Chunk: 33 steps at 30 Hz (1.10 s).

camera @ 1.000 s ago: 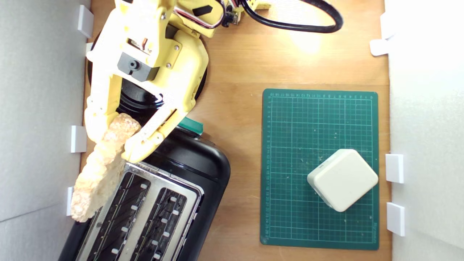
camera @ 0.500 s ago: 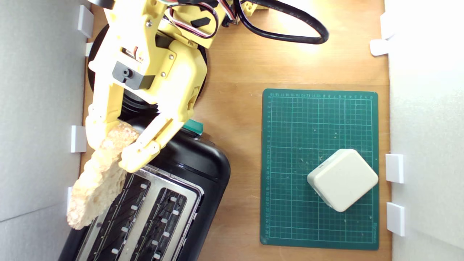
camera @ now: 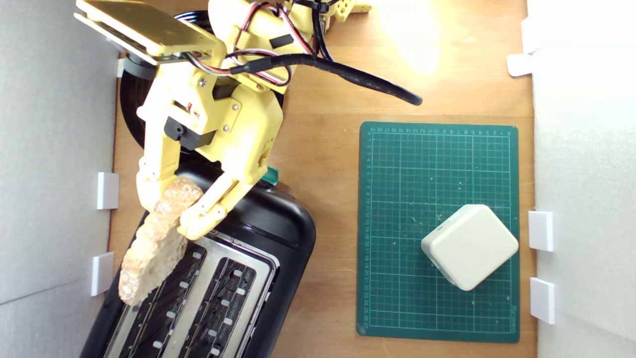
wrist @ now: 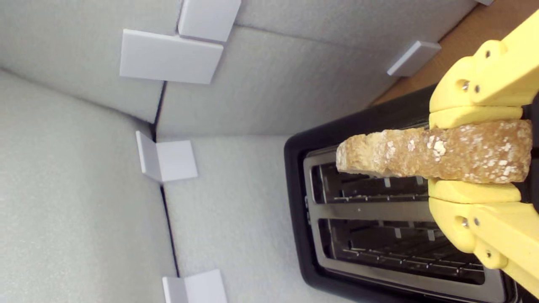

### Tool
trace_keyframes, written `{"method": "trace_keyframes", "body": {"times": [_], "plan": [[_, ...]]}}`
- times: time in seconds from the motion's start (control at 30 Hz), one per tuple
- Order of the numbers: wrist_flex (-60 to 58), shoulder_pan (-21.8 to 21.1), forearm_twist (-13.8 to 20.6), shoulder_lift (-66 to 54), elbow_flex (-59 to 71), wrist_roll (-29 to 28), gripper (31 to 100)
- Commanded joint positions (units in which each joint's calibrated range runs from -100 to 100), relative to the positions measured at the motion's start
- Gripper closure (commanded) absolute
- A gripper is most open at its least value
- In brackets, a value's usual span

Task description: Pick bread and place in toaster

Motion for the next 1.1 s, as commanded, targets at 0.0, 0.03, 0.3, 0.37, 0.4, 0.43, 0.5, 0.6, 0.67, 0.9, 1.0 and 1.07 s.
{"method": "trace_keyframes", "body": {"times": [0.0,0.03,0.3,0.37,0.4,0.43,0.5,0.6,0.67,0.9,1.0,1.07], "plan": [[-2.34,-0.11,0.49,-1.47,-0.73,-0.44,69.2],[-3.03,-0.11,0.49,-1.31,-0.82,-0.44,69.2],[-6.61,-0.11,0.49,-0.97,-1.0,-1.64,69.2],[-6.61,-0.19,0.49,-0.97,-1.0,-1.54,69.2],[-6.61,-0.19,0.49,-0.97,-1.0,-1.38,69.2],[-6.61,-0.19,0.49,-0.97,-1.0,-1.38,69.2],[-6.69,-0.19,0.49,-0.97,-1.0,-1.23,69.2],[-6.69,-0.19,0.49,-0.89,-0.91,-1.23,69.2],[-6.69,-0.19,0.49,-0.64,-0.73,-1.49,69.2],[-6.69,-0.11,1.58,2.69,-1.0,-1.64,69.2],[-6.69,-0.11,1.67,3.52,-1.0,-2.17,69.2],[-6.78,-0.11,1.76,4.19,-1.09,-2.43,69.2]]}}
